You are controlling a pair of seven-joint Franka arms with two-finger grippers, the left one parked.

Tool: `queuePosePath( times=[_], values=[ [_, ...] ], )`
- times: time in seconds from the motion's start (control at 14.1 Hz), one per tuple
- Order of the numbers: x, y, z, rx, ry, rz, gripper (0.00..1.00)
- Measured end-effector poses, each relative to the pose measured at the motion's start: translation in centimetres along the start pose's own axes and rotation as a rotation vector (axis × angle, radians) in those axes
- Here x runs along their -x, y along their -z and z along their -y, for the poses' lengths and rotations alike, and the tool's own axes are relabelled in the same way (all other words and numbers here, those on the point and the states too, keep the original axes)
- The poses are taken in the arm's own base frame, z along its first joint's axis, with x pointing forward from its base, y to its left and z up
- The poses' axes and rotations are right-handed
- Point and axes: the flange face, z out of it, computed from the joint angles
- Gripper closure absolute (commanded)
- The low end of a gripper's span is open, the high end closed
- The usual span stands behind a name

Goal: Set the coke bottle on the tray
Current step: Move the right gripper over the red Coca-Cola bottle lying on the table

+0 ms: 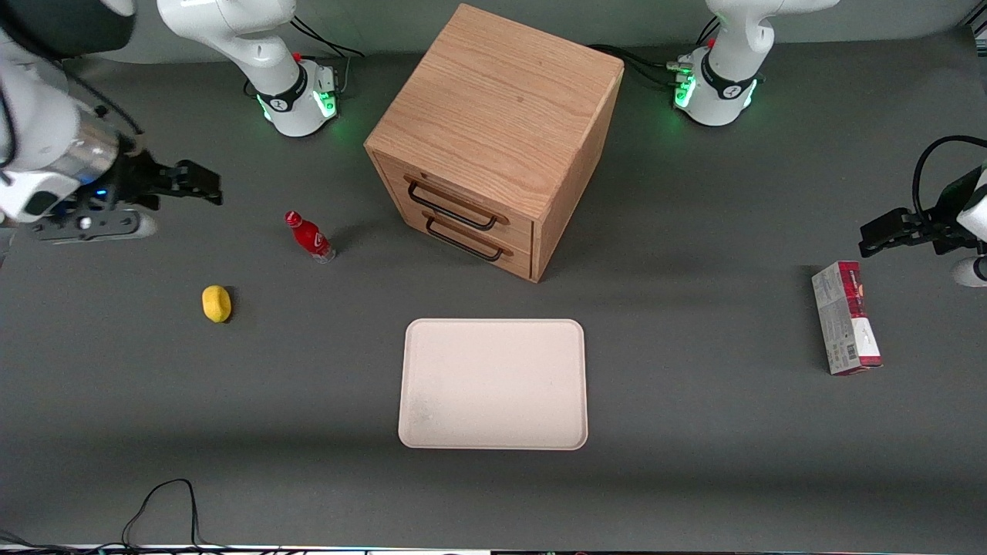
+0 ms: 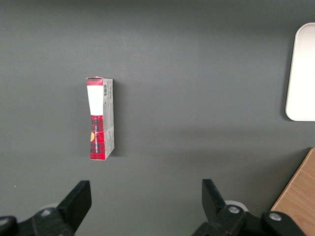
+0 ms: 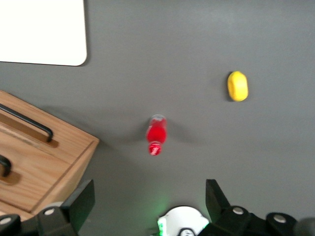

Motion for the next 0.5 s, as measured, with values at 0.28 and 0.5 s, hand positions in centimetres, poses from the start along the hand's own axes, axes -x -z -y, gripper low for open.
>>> queuePosePath(
  times=[0.28,0.5],
  values=[
    [2.7,-0.1,5.4,0.034,0.004,0.041,0.0],
    [3.4,-0.9,4.1,0.037,-0.006,0.065,0.0]
  ],
)
